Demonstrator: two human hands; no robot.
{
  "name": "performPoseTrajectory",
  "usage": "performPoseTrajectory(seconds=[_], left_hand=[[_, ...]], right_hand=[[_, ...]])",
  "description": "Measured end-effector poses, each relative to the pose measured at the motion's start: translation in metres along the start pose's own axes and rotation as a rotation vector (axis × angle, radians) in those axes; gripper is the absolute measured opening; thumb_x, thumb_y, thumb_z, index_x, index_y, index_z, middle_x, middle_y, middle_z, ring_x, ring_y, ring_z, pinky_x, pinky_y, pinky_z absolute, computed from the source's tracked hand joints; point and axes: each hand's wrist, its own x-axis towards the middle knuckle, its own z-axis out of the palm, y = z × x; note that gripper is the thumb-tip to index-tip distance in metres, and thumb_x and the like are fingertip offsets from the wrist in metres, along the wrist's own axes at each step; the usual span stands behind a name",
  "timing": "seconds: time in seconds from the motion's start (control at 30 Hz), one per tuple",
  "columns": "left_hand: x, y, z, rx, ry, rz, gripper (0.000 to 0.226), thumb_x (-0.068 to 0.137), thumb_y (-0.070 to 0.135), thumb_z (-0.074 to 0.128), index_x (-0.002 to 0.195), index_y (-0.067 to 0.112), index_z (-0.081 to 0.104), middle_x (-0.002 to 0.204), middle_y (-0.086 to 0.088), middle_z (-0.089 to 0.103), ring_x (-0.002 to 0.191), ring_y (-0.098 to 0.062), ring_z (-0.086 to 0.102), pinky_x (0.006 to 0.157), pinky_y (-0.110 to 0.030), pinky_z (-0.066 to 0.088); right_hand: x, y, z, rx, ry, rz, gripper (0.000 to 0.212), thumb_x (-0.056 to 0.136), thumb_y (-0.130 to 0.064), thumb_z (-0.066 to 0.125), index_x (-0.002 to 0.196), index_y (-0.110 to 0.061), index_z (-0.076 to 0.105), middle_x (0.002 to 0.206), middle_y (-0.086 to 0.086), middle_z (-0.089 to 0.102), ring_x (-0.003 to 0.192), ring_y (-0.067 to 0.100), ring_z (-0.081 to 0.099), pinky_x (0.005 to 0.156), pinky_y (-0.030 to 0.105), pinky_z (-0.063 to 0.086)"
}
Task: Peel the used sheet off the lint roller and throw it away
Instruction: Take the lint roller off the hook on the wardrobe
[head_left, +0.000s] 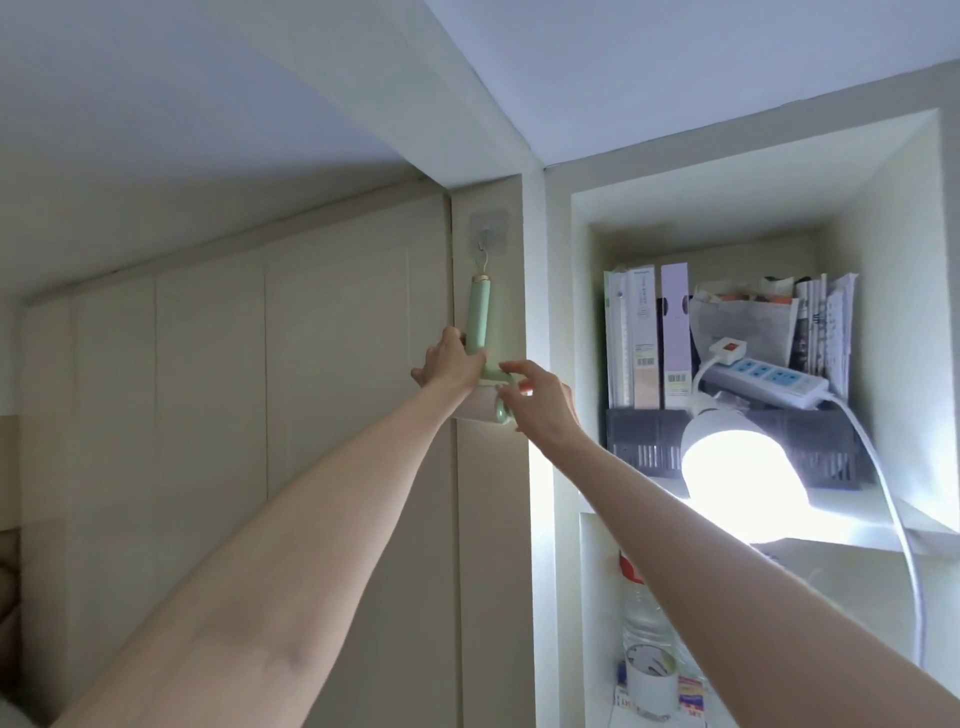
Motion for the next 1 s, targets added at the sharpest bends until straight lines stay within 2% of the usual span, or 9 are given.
performPoseTrajectory(seconds=[0.13,0.23,0.33,0.47,0.6,0.7,0.83,0.93,1.0], left_hand=[[0.004,0.007,-0.007,0.051,0.118,0.109,0.032,0.092,0.029,0.041,0.115,0.008,0.049,0.118,-0.011,0.063,0.113,-0.031,0.053,0.095,-0.038,0.028],[0.008,0.015,-0.012,0.103,0.227,0.135,0.033,0.093,0.03,0.036,0.111,0.007,0.053,0.119,-0.014,0.064,0.113,-0.032,0.053,0.095,-0.038,0.028],[0.011,0.025,-0.018,0.106,0.301,0.113,0.034,0.094,0.031,0.037,0.114,0.008,0.054,0.121,-0.014,0.063,0.116,-0.03,0.052,0.097,-0.038,0.027],[0.024,0.037,-0.03,0.123,0.262,0.031,0.036,0.093,0.032,0.037,0.116,0.01,0.055,0.124,-0.014,0.062,0.119,-0.031,0.051,0.098,-0.037,0.027],[0.03,0.048,-0.045,0.107,0.178,0.03,0.038,0.092,0.031,0.04,0.118,0.011,0.058,0.123,-0.013,0.063,0.117,-0.032,0.054,0.1,-0.037,0.029],[0.029,0.052,-0.06,0.07,0.103,0.014,0.04,0.085,0.03,0.044,0.116,0.011,0.062,0.119,-0.014,0.065,0.112,-0.034,0.057,0.096,-0.037,0.039],[0.015,0.042,-0.074,0.081,0.045,0.023,0.035,0.078,0.027,0.05,0.105,0.013,0.067,0.104,-0.012,0.068,0.1,-0.034,0.063,0.075,-0.031,0.042],[-0.002,0.028,-0.072,0.121,-0.113,0.066,0.026,0.076,0.026,0.054,0.091,0.01,0.068,0.092,-0.012,0.065,0.084,-0.03,0.059,0.065,-0.028,0.036],[-0.009,0.021,-0.069,0.145,-0.197,0.086,0.019,0.078,0.026,0.057,0.084,0.01,0.064,0.087,-0.011,0.06,0.079,-0.028,0.054,0.063,-0.028,0.033]], right_hand=[[0.001,-0.007,-0.003,0.126,-0.023,0.04,0.036,0.091,-0.016,0.053,0.127,-0.019,0.054,0.102,0.012,0.065,0.068,0.026,0.063,0.048,0.026,0.055],[0.002,-0.019,-0.006,0.206,-0.007,0.022,0.037,0.094,-0.017,0.051,0.13,-0.017,0.051,0.097,0.01,0.064,0.06,0.025,0.062,0.046,0.024,0.054],[0.005,-0.026,-0.007,0.246,-0.005,0.018,0.038,0.095,-0.019,0.049,0.132,-0.018,0.049,0.102,0.012,0.064,0.058,0.025,0.062,0.048,0.027,0.054],[0.004,-0.026,-0.008,0.275,-0.007,0.023,0.04,0.095,-0.021,0.049,0.134,-0.019,0.047,0.105,0.014,0.064,0.057,0.024,0.063,0.045,0.026,0.052],[0.004,-0.023,-0.011,0.295,-0.02,0.044,0.04,0.095,-0.023,0.049,0.135,-0.019,0.047,0.103,0.013,0.065,0.055,0.022,0.062,0.043,0.023,0.051],[0.005,-0.02,-0.015,0.297,0.008,0.038,0.033,0.095,-0.023,0.049,0.128,-0.016,0.054,0.103,0.015,0.066,0.059,0.023,0.062,0.043,0.022,0.052],[0.016,-0.02,-0.022,0.265,0.179,-0.022,0.027,0.095,-0.02,0.049,0.116,-0.011,0.061,0.097,0.016,0.067,0.069,0.024,0.062,0.055,0.032,0.056],[0.034,-0.022,-0.018,0.231,0.295,-0.04,0.027,0.092,-0.018,0.048,0.112,-0.011,0.065,0.103,0.012,0.069,0.091,0.027,0.066,0.08,0.047,0.056],[0.044,-0.027,-0.013,0.156,0.277,-0.074,0.03,0.093,-0.013,0.046,0.116,-0.009,0.063,0.116,0.013,0.065,0.107,0.028,0.061,0.095,0.043,0.049]])
